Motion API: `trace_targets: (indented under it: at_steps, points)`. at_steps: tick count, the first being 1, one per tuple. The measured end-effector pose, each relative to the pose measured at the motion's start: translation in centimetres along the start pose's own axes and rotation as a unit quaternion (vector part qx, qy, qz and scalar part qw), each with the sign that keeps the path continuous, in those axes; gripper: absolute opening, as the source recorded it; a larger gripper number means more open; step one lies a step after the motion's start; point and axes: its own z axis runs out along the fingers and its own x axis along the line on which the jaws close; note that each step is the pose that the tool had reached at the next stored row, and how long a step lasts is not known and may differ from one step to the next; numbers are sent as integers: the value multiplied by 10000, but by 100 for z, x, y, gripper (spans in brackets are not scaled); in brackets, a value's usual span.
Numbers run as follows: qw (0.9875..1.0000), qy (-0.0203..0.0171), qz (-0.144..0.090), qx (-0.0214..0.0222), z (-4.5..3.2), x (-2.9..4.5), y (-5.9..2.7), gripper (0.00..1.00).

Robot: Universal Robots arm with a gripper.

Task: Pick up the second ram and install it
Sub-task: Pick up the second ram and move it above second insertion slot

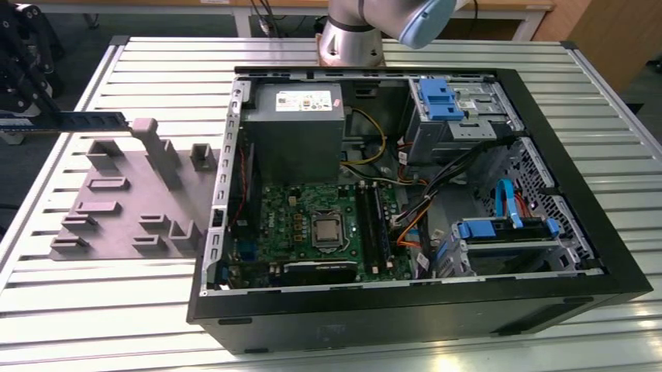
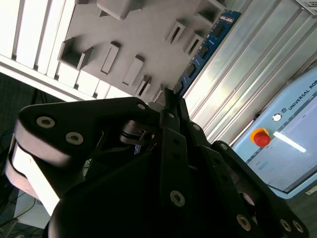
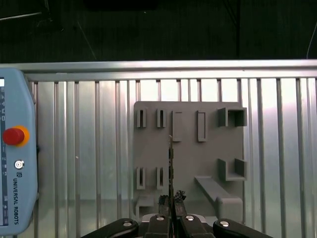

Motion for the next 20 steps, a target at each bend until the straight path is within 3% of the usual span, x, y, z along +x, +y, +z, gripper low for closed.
trace_targets:
  at_steps: [20]
  points:
    - [10000, 0, 0, 0, -2, -3, -74, 14]
